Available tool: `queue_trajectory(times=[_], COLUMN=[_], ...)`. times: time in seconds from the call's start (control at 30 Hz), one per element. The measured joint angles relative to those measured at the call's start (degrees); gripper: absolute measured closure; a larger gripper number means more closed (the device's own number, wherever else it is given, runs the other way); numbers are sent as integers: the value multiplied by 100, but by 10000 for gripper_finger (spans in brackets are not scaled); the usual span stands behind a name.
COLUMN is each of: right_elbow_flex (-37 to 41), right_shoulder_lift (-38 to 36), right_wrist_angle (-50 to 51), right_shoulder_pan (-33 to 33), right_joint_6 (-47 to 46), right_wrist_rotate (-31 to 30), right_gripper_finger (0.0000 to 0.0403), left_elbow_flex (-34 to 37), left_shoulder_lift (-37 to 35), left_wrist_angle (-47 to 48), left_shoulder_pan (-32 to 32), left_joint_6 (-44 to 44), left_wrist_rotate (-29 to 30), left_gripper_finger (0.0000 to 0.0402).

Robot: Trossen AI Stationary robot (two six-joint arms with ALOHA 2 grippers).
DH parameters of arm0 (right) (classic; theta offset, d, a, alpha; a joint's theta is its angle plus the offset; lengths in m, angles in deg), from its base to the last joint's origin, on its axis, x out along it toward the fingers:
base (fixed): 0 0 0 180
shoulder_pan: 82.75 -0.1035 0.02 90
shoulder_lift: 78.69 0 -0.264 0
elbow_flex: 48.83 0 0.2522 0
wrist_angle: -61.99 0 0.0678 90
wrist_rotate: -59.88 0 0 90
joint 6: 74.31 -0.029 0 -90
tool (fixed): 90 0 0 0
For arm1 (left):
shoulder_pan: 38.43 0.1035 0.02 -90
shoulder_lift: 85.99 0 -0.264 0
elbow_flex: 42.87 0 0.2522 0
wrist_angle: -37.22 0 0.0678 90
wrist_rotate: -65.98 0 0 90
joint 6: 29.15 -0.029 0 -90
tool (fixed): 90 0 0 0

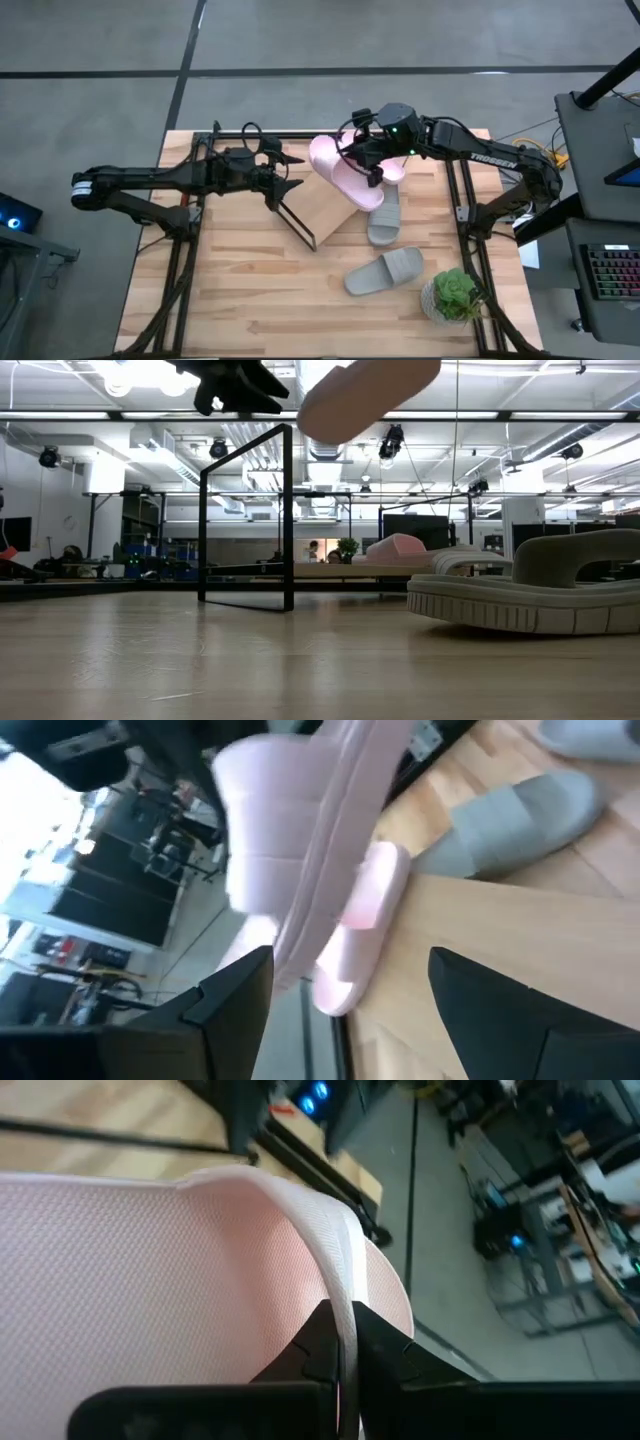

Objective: Pick and place slides into the shelf
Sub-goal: Put the pink slide on the shelf

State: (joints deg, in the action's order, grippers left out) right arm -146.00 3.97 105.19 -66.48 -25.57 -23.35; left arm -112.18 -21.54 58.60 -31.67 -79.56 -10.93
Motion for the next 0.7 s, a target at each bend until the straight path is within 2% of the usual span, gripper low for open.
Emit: queue_trajectory(times=[0.17, 0.5, 0.7], right_elbow_flex=[0, 0, 0], right_shoulder_lift=[-9, 9, 13], right_wrist_angle=[-7, -176, -173], right_shoulder_pan=[-9, -9, -11], right_joint_6=[-75, -98, -184], right_wrist_rotate=[197, 407, 417], right_gripper_finger=[394, 394, 394], left_elbow_flex=[232, 177, 166], left_shoulder_lift=[1, 424, 757], left_wrist_angle=[-765, -920, -1479], left_shoulder_pan=[0, 29, 40], left_joint_6=[-277, -350, -653], left_wrist_rotate=[45, -41, 370], left_gripper_finger=[150, 150, 150])
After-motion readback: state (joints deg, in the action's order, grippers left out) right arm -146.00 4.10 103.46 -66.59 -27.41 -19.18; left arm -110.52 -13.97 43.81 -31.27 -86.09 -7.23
